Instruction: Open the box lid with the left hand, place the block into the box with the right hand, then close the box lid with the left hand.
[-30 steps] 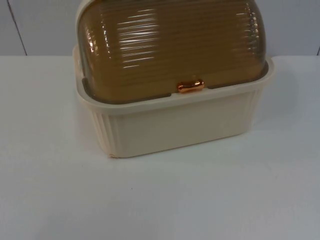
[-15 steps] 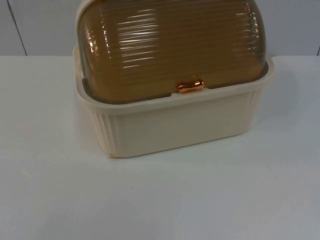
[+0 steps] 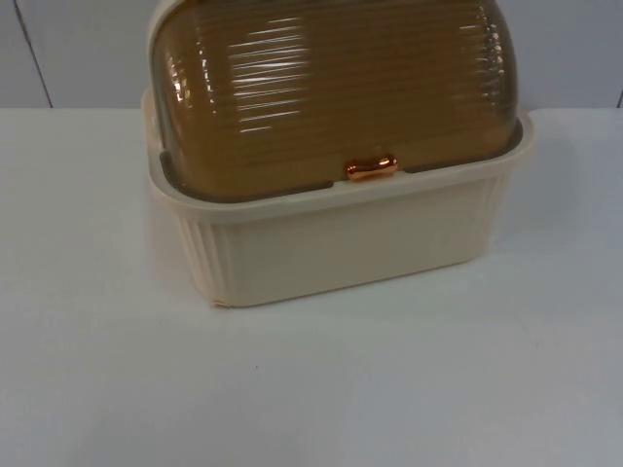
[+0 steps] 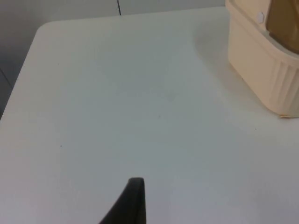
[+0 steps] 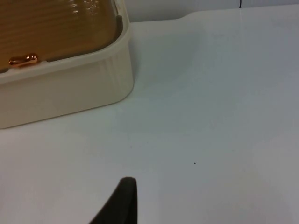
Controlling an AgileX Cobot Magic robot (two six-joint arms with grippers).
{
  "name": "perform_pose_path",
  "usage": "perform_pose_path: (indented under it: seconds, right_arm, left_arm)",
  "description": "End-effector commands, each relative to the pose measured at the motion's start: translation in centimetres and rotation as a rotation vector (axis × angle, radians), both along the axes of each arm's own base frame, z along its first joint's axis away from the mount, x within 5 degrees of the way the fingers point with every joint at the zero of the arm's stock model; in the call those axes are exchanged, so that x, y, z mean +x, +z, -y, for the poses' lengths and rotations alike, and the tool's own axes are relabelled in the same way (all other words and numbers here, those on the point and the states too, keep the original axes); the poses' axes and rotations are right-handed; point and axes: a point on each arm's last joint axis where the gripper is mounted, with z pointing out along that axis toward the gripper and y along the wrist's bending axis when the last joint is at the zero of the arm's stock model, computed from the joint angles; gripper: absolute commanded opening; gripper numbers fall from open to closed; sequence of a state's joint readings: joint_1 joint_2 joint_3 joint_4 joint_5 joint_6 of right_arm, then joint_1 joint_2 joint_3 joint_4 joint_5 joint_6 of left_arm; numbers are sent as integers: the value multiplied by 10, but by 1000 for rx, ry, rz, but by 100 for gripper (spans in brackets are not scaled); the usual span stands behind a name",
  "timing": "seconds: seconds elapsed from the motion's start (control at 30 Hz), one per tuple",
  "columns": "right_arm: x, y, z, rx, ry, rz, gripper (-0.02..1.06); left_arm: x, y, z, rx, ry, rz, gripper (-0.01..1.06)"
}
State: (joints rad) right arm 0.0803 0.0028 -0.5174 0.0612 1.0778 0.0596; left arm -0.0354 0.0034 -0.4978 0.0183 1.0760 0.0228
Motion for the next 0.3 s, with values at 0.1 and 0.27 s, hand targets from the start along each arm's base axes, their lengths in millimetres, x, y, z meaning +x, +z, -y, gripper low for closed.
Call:
perform_pose_path:
  seconds: [0.1, 0.27]
  right_arm:
    - [0, 0, 1, -5, -3, 6, 105]
    - [0, 0, 1, -40, 13, 9, 105]
  left_arm:
    - [0, -1, 1, -14, -10, -1, 105]
    - [0, -1, 1, -14, -10, -1, 105]
